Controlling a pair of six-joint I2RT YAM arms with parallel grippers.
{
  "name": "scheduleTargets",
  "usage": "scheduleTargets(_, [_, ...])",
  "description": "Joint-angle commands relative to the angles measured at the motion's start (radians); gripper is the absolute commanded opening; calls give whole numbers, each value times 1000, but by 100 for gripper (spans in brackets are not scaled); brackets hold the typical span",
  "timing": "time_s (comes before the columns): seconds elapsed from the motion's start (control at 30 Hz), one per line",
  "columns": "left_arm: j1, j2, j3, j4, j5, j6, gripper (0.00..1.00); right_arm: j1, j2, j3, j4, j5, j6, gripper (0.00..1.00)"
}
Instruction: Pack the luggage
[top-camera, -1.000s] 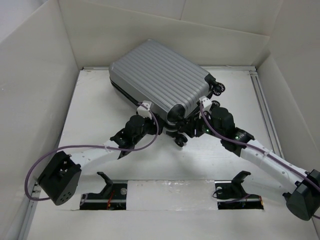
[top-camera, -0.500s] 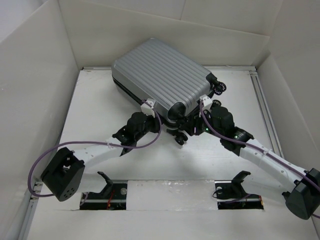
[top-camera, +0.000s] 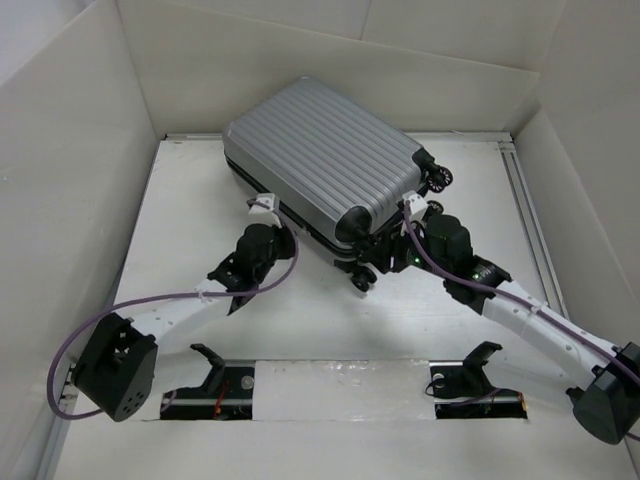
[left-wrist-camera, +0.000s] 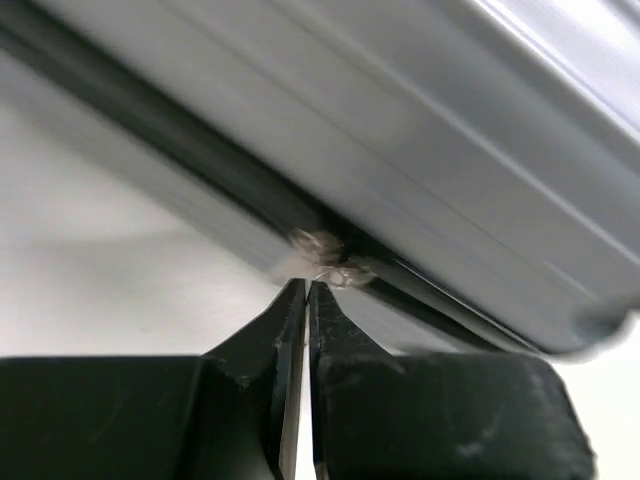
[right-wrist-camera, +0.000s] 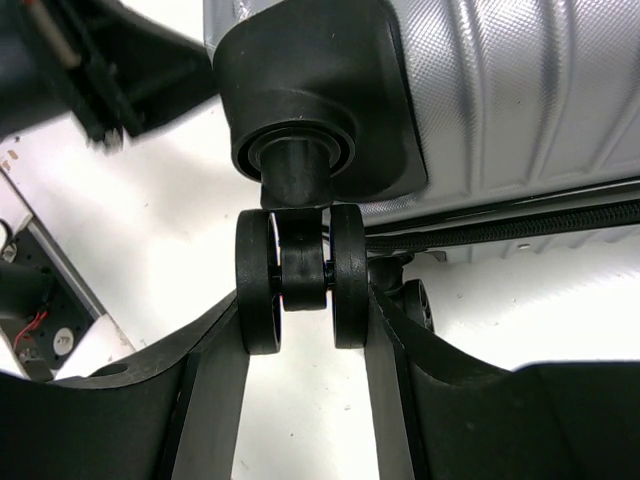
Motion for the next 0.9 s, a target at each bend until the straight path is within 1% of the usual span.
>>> scheduleTargets(0.0, [95, -40, 7, -147, -194, -66, 0, -21, -75, -10, -18, -27, 18, 0])
scheduleTargets(0.07, [150, -77, 16, -159, -194, -106, 0, -30, -85, -10, -18, -36, 18, 0])
scheduleTargets(0.2, [182, -119, 7, -140, -221, -146, 0, -30, -85, -10, -18, -36, 18, 0])
scheduleTargets(0.27, [182, -137, 7, -117, -180, -146, 0, -30, -85, -10, -18, -59, 18, 0])
scheduleTargets(0.33, [182, -171, -26, -77, -100, -166, 0, -30, -85, -19, -18, -68, 18, 0])
scheduleTargets(0.37, [182, -221, -41, -67, -65, -175, 0, -30, -85, -19, -18, -68, 27, 0])
scheduleTargets(0.4, [173, -247, -61, -67, -9, -184, 16, -21, -95, -19, -18, -68, 38, 0])
scheduleTargets(0.43, [161, -276, -61, -86, 7, -195, 29, -7, -95, -28, -18, -68, 47, 1])
scheduleTargets(0.47, [140, -309, -61, -110, 7, -195, 40, 5, -104, -28, -18, -79, 47, 3])
scheduleTargets(0.5, [103, -377, -61, -176, 7, -195, 50, 22, -118, -28, -35, -79, 56, 4])
scheduleTargets(0.53, [94, -416, -61, -210, 7, -216, 72, 69, -127, -28, -44, -68, 71, 5])
scheduleTargets(0.57, [93, -457, -61, -243, 7, -227, 74, 96, -128, -18, -44, -38, 81, 6])
scheduleTargets(0.6, [93, -546, -61, -274, 7, -227, 80, 122, -143, -17, -56, -25, 90, 8])
scheduleTargets(0.63, [93, -591, -70, -324, 7, -237, 100, 174, -152, -7, -75, -13, 108, 8])
scheduleTargets(0.7, [93, -670, -70, -392, -5, -260, 100, 229, -152, 4, -93, 33, 127, 9])
scheduleTargets(0.73, [93, -732, -53, -468, -22, -260, 100, 255, -152, 18, -104, 55, 136, 17])
scheduleTargets(0.77, [93, -756, -32, -501, -32, -272, 100, 307, -152, 27, -133, 76, 145, 21])
scheduleTargets(0.8, [93, -776, -20, -532, -33, -272, 100, 332, -152, 53, -153, 120, 159, 28])
scheduleTargets(0.83, [93, -810, 3, -575, -13, -281, 100, 379, -152, 71, -203, 153, 171, 47])
scheduleTargets(0.87, [93, -824, 3, -592, -13, -281, 100, 380, -152, 93, -231, 189, 171, 59])
